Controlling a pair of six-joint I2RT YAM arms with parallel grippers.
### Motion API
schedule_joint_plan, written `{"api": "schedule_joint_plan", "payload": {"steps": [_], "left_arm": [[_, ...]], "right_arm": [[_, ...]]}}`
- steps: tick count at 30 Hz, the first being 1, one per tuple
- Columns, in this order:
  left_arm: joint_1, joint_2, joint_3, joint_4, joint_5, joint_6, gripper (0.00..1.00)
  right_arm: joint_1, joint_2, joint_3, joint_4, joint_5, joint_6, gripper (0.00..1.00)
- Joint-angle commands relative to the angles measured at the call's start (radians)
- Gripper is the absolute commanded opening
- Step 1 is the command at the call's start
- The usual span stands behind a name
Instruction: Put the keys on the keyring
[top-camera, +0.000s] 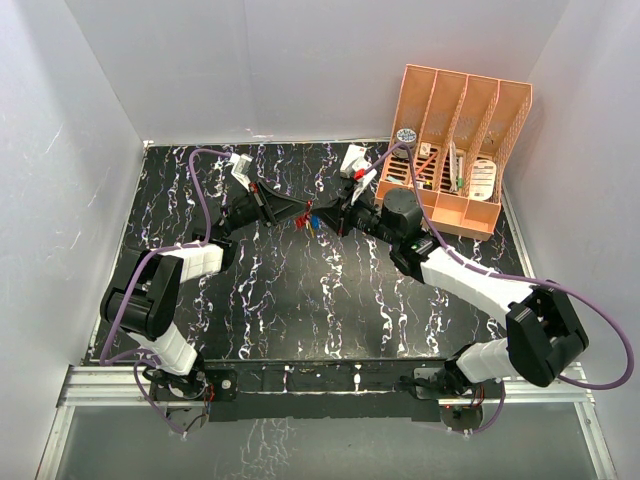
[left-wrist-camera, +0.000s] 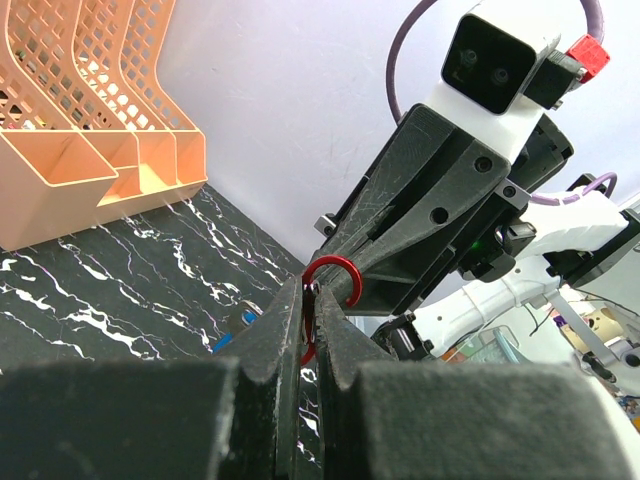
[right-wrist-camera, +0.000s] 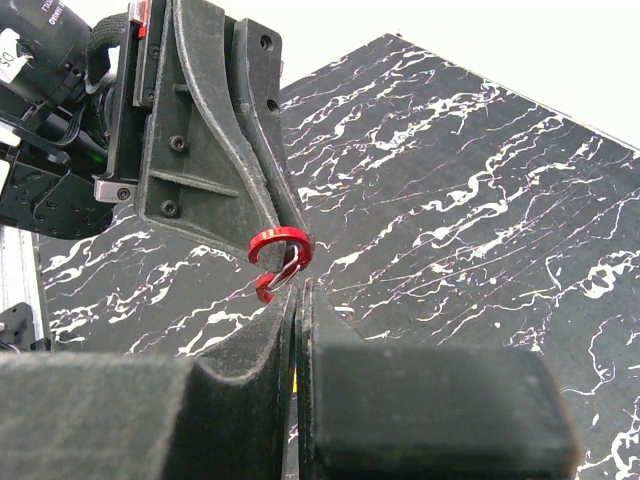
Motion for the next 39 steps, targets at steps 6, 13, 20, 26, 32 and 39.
{"api": "schedule_joint_plan", "payload": {"steps": [6,13,20,26,32,39], "left_arm": [[-0.004,-0.018,0.001,0.307,-0.003,-0.007,0.0],[-0.005,-0.014,0.012,0.306,-0.002,-0.009,0.0],[-0.006,-0.008,0.019,0.307,0.0,-0.013,0.0],[-0.01,-0.006,0.026,0.307,-0.001,-0.013,0.0],[-0.011,-0.007,0.029,0.307,-0.002,-0.014,0.0],[-0.012,-0.011,0.03,0.307,-0.003,-0.013,0.0]], "right_arm": [[0.005,-0.031,0.007,0.072,-0.003,-0.02,0.0],[0.005,-0.02,0.009,0.077,-0.014,-0.024,0.0],[0.005,-0.01,0.016,0.079,-0.029,-0.027,0.0],[0.006,-0.003,0.015,0.08,-0.039,-0.031,0.0],[0.007,0.004,0.017,0.079,-0.039,-0.036,0.0],[0.006,0.005,0.012,0.073,-0.041,-0.038,0.0]]}}
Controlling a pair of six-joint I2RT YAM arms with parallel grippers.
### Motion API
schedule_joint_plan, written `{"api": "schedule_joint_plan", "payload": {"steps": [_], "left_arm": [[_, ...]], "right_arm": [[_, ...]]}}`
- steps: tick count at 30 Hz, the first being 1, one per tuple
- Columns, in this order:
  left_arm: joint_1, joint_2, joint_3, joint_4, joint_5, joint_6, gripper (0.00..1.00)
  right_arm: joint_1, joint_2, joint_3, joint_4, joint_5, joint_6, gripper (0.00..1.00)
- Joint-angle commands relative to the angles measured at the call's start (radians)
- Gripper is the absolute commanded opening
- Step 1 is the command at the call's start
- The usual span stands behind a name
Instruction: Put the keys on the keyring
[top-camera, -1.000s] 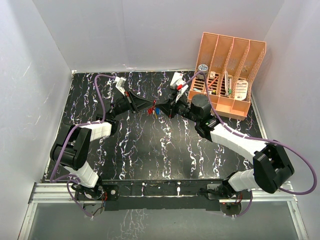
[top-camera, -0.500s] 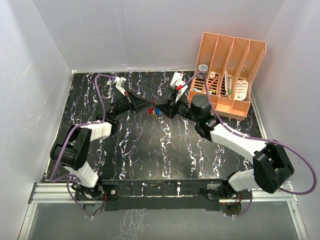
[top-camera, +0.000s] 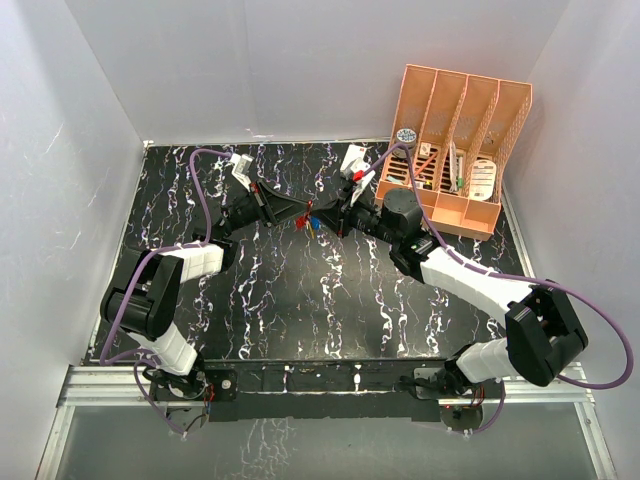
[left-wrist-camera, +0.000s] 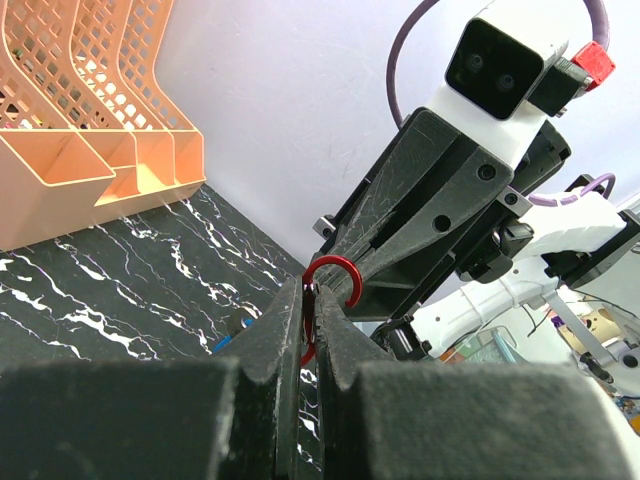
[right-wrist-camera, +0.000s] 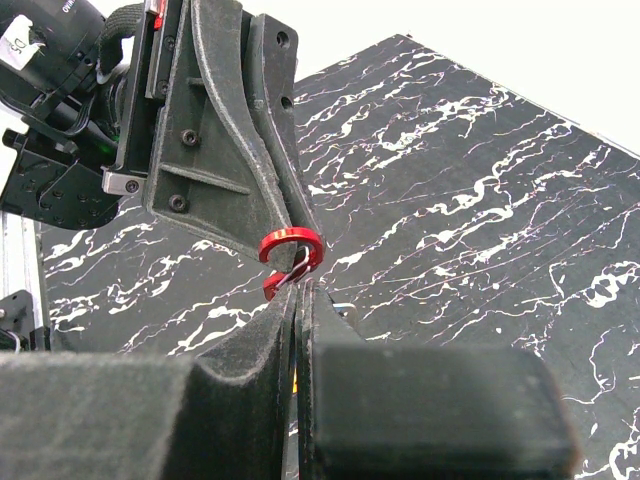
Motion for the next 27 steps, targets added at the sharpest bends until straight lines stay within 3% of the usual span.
{"api": "schedule_joint_plan", "payload": {"steps": [1,27], "left_arm": [[-0.008,-0.011,0.031,0.307,-0.001,-0.01,0.0],[-0.008,-0.011,0.048,0.308,-0.01,-0.011,0.0]], "right_arm": [[0.004,0.002,0.011,0.064,-0.009,-0.014,0.0],[0.004,-0.01,-0.018,0.052,0.003,-0.019,0.0]]}}
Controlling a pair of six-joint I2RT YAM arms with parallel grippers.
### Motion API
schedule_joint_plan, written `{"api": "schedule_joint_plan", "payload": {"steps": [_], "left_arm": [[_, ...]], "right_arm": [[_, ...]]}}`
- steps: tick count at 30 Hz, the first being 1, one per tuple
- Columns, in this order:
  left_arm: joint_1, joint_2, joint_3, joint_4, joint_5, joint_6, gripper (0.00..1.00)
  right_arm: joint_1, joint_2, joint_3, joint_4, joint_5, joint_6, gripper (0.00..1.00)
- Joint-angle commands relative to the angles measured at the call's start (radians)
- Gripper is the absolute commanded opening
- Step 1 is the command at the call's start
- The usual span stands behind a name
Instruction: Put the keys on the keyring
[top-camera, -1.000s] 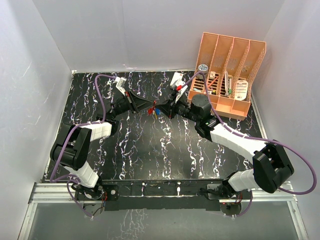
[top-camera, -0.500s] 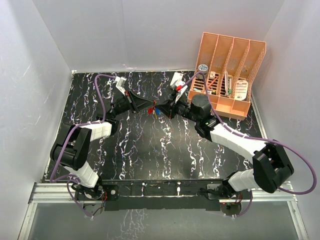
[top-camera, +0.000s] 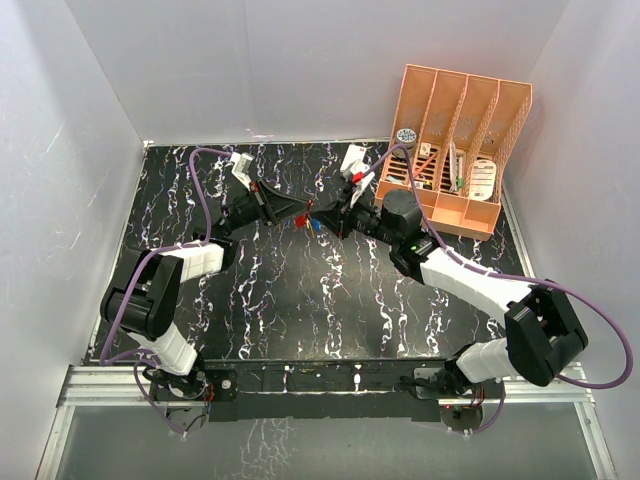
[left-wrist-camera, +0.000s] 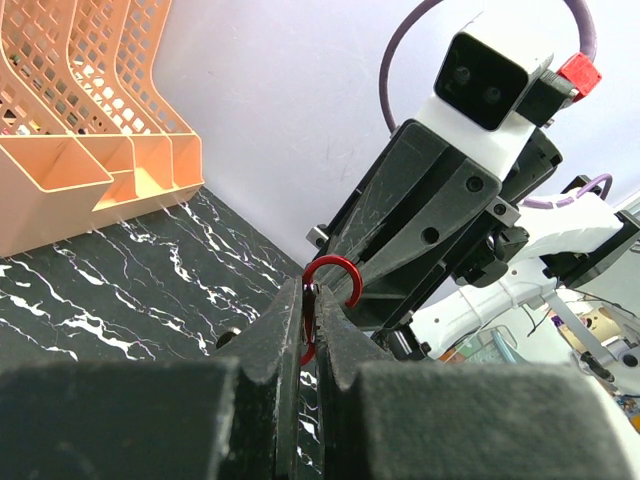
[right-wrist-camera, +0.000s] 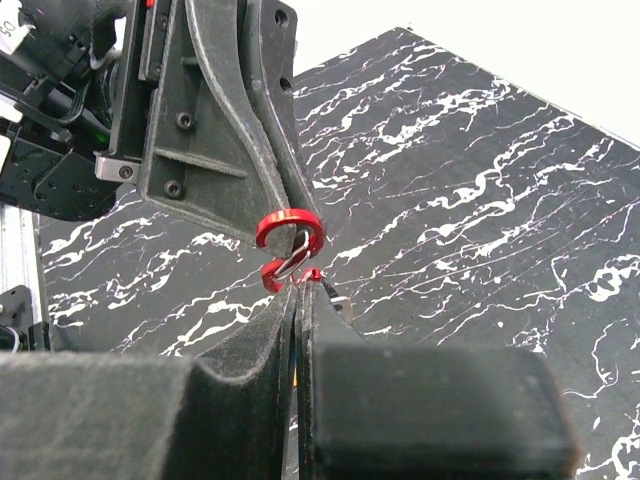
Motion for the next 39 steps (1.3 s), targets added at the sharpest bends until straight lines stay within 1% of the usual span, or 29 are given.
{"api": "schedule_joint_plan", "payload": {"steps": [1,14,17,20,23,26,27,29,30,31,33,34,35,37,39], "left_arm": [[-0.007,-0.012,0.04,0.307,-0.008,-0.009,0.0],[-0.008,-0.012,0.036,0.308,-0.01,-0.008,0.0],[-0.006,-0.02,0.031,0.307,-0.011,-0.005,0.0],[-0.006,-0.021,0.034,0.307,-0.011,-0.005,0.0],[-0.006,-0.023,0.035,0.306,-0.011,-0.006,0.0],[-0.006,-0.023,0.033,0.306,-0.011,-0.007,0.0],[-0.007,-0.026,0.031,0.307,-0.01,-0.008,0.0],[-0.006,-0.032,0.021,0.308,-0.011,-0.005,0.0],[-0.006,-0.036,0.015,0.308,-0.012,-0.003,0.0],[-0.005,-0.041,0.005,0.308,-0.013,0.0,0.0],[-0.005,-0.051,-0.01,0.308,-0.014,0.003,0.0],[-0.005,-0.055,-0.017,0.308,-0.013,0.003,0.0],[-0.005,-0.057,-0.021,0.308,-0.012,0.002,0.0],[-0.005,-0.064,-0.028,0.306,-0.008,-0.003,0.0],[-0.005,-0.073,-0.041,0.306,-0.009,-0.004,0.0]], "right_arm": [[0.003,-0.011,-0.012,0.052,0.002,-0.016,0.0],[0.004,-0.02,-0.009,0.039,0.029,-0.009,0.0],[0.004,-0.05,-0.021,0.037,0.064,-0.001,0.2],[0.004,-0.098,-0.047,0.033,0.12,0.002,0.29],[0.004,-0.148,-0.074,0.002,0.184,-0.004,0.32],[0.003,-0.206,-0.105,-0.028,0.281,-0.008,0.41],[0.003,-0.221,-0.108,-0.043,0.335,-0.006,0.44],[0.001,-0.231,-0.088,-0.103,0.472,0.021,0.56],[-0.002,-0.224,-0.064,-0.167,0.536,0.037,0.66],[-0.005,-0.207,-0.024,-0.213,0.577,0.047,0.72],[-0.006,-0.168,0.029,-0.282,0.62,0.069,0.81],[-0.006,-0.151,0.042,-0.293,0.622,0.077,0.92],[-0.006,-0.138,0.048,-0.296,0.623,0.087,0.97],[-0.006,-0.118,0.062,-0.295,0.636,0.112,0.98],[-0.007,-0.104,0.092,-0.313,0.692,0.137,0.98]]}}
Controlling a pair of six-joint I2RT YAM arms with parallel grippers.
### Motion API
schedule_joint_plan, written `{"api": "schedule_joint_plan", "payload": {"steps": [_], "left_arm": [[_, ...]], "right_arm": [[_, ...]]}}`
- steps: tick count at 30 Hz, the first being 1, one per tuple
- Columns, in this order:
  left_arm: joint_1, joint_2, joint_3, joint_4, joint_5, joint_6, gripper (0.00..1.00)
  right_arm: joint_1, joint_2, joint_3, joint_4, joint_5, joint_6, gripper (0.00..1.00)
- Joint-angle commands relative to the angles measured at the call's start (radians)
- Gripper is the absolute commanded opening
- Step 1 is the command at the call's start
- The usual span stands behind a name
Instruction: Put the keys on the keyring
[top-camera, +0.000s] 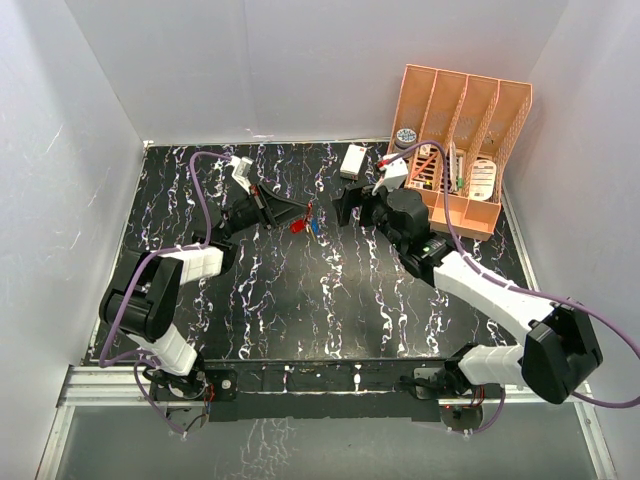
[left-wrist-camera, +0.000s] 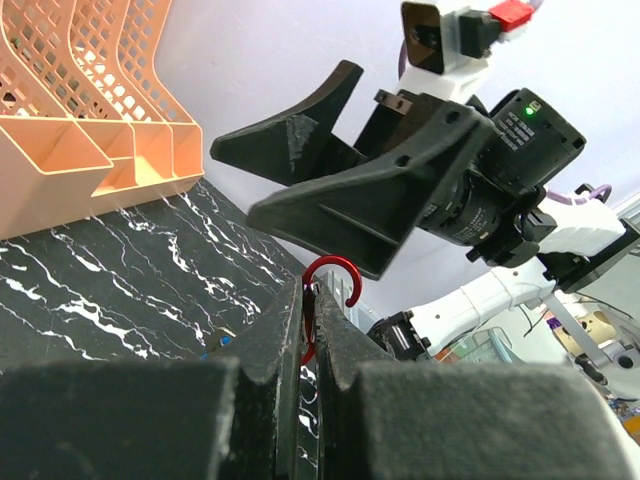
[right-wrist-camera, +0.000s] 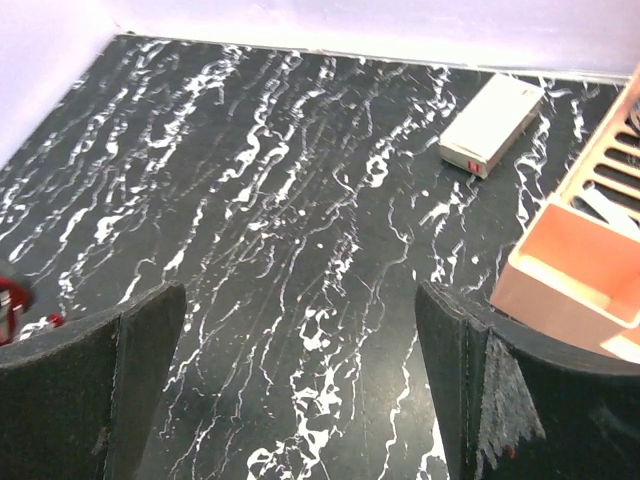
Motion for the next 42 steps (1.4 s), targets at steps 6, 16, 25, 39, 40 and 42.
{"api": "schedule_joint_plan", "payload": {"steps": [6,16,25,39,40,42], "left_arm": [[-0.003,-0.091,-0.054,0.307,-0.021,0.0,0.0],[-0.004,-0.08,-0.077,0.306,-0.02,0.009,0.0],[-0.001,-0.059,-0.082,0.306,-0.017,0.013,0.0],[0.002,-0.034,-0.07,0.286,-0.058,0.03,0.0],[0.002,-0.032,-0.067,0.27,-0.075,0.044,0.0],[0.003,-0.031,-0.056,0.202,-0.098,0.087,0.0]], "right_arm": [[-0.011,0.061,0.223,-0.196,0.241,0.158,0.98],[-0.016,-0.014,0.14,-0.097,0.16,0.103,0.98],[-0.016,0.004,0.149,-0.087,0.084,0.09,0.98],[-0.014,0.056,0.257,-0.143,-0.197,0.163,0.82],[-0.013,0.065,0.275,-0.167,-0.198,0.176,0.81],[-0.011,0.077,0.298,-0.195,-0.191,0.191,0.8]]}}
